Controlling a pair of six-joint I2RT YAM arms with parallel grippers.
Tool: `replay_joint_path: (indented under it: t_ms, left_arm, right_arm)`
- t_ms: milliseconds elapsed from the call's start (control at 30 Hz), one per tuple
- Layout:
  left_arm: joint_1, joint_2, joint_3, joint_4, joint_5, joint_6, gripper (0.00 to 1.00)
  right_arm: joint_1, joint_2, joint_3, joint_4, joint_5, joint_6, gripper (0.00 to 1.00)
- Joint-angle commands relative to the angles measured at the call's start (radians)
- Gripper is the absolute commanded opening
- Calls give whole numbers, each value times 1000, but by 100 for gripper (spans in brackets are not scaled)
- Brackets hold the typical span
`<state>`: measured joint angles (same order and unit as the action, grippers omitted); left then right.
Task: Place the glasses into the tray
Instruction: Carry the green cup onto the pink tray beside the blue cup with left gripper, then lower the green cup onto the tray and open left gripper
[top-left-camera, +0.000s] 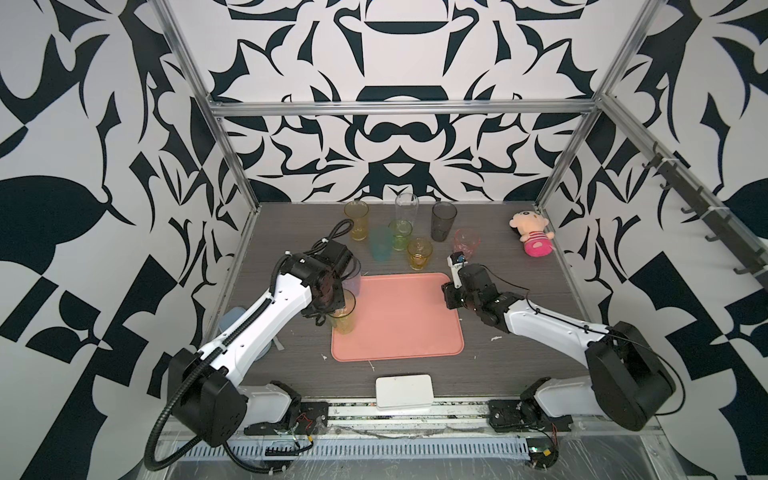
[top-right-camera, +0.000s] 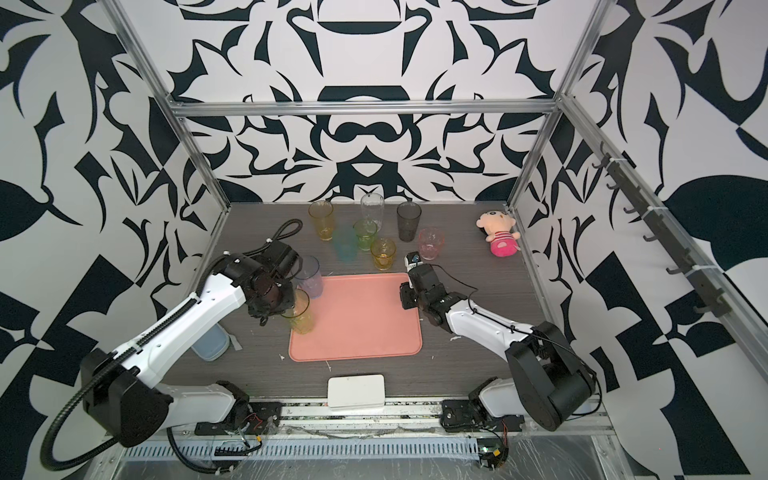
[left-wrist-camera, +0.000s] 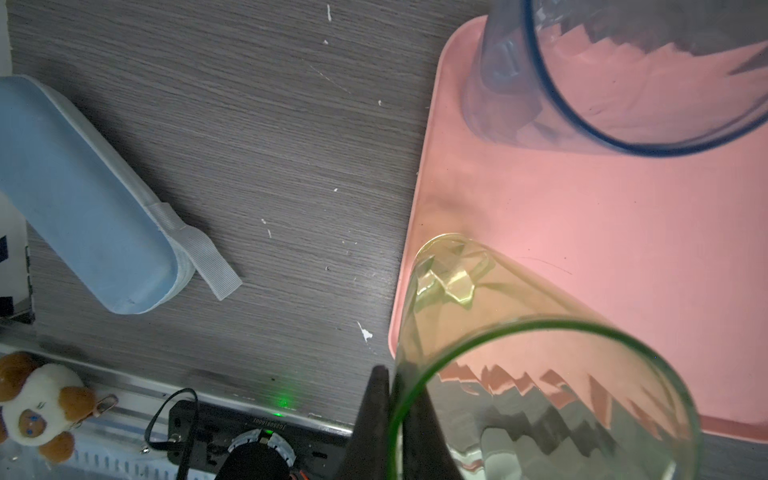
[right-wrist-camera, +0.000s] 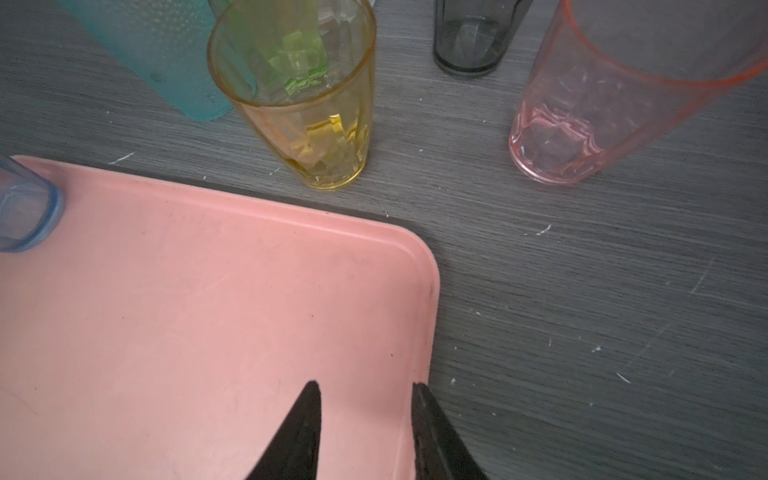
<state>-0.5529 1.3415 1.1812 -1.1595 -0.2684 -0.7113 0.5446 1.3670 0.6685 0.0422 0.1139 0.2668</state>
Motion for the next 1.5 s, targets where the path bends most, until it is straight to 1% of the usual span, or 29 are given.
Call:
replay_joint_path:
  t_ms: [0,100,300,767,1167,1200,1233,1367,1467]
  left_arm:
    - [-11,26,9,-1,-35,-34,0]
    - [-10,39,12,20,-32,-26,0]
    - [-10,60,28,29,-64,-17,0]
    - [-9,117,54,61,-76,-13,0]
    - [-7,159,66,78,-61,-14,0]
    - [-7,157,67,78,-54,-14,1]
    - [-7,155,68,78,-49,-15,6]
    - [-7,144,74,69,-49,-20,16]
    - [-8,136,80,63,-44,-22,19]
  right_arm:
    - [4,-17,16,9,17,2,40]
    - [4,-17,17,8,17,2,40]
    - [3,-19,16,8,21,2,40]
    - [4,-22,17,7,23,3,40]
    - [3,-23,17,5,23,2,40]
    - [4,-22,17,4,21,3,40]
    - [4,-22,18,3,20,2,40]
    - [4,-7,29,-4,12,1,40]
    - [3,3,36,-8,9,1,40]
